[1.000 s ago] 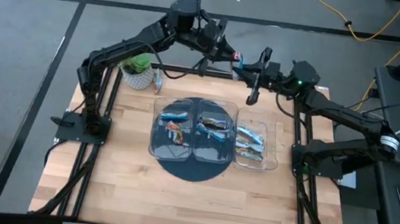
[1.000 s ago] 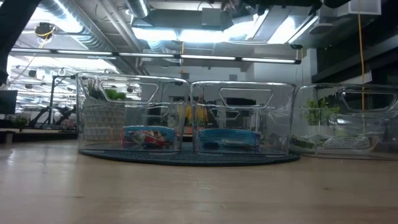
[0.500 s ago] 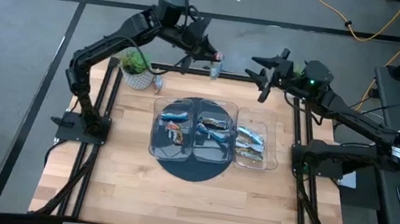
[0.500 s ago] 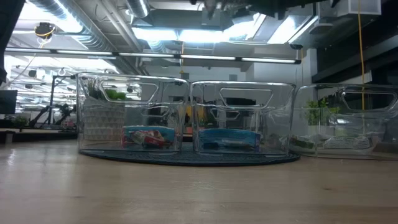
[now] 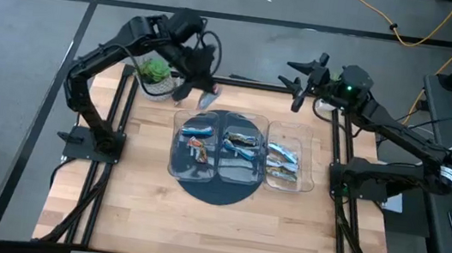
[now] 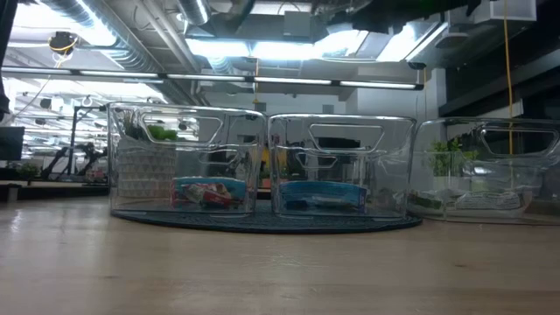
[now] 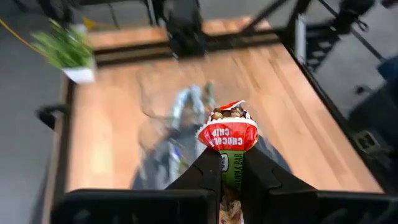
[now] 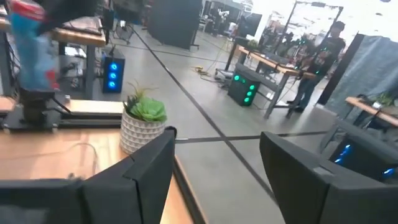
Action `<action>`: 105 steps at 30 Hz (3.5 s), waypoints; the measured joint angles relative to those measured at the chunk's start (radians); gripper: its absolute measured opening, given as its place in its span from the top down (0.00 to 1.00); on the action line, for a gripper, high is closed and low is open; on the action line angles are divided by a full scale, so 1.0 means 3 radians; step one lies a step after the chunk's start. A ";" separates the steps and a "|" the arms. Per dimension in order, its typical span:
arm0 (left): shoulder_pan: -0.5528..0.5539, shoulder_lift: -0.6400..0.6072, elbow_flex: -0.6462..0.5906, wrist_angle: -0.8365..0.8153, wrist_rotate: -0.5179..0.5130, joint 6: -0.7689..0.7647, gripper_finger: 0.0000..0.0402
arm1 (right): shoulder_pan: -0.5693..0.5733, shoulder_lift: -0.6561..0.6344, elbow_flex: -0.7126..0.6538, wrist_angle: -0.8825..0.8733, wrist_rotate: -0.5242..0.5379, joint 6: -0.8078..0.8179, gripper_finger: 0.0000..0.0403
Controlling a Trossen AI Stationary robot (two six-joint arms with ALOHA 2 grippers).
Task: Pick and place Granola Bars by type
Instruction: Put the red granola bar into the left transparent bin
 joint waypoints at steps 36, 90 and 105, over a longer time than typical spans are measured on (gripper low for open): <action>-0.0707 0.1105 -0.0947 -0.0595 -0.0580 0.0395 0.95 | -0.0325 0.0056 0.0000 -0.0251 -0.0374 -0.0210 0.41; 0.0560 0.1096 -0.0400 -0.1206 -0.2316 0.0725 0.52 | -0.0324 0.0081 -0.0001 -0.0387 -0.0379 -0.0228 0.41; 0.0997 0.1265 -0.1155 -0.0672 -0.2481 0.1469 0.51 | -0.0324 0.0375 -0.0003 -0.0376 -0.0379 -0.0192 0.41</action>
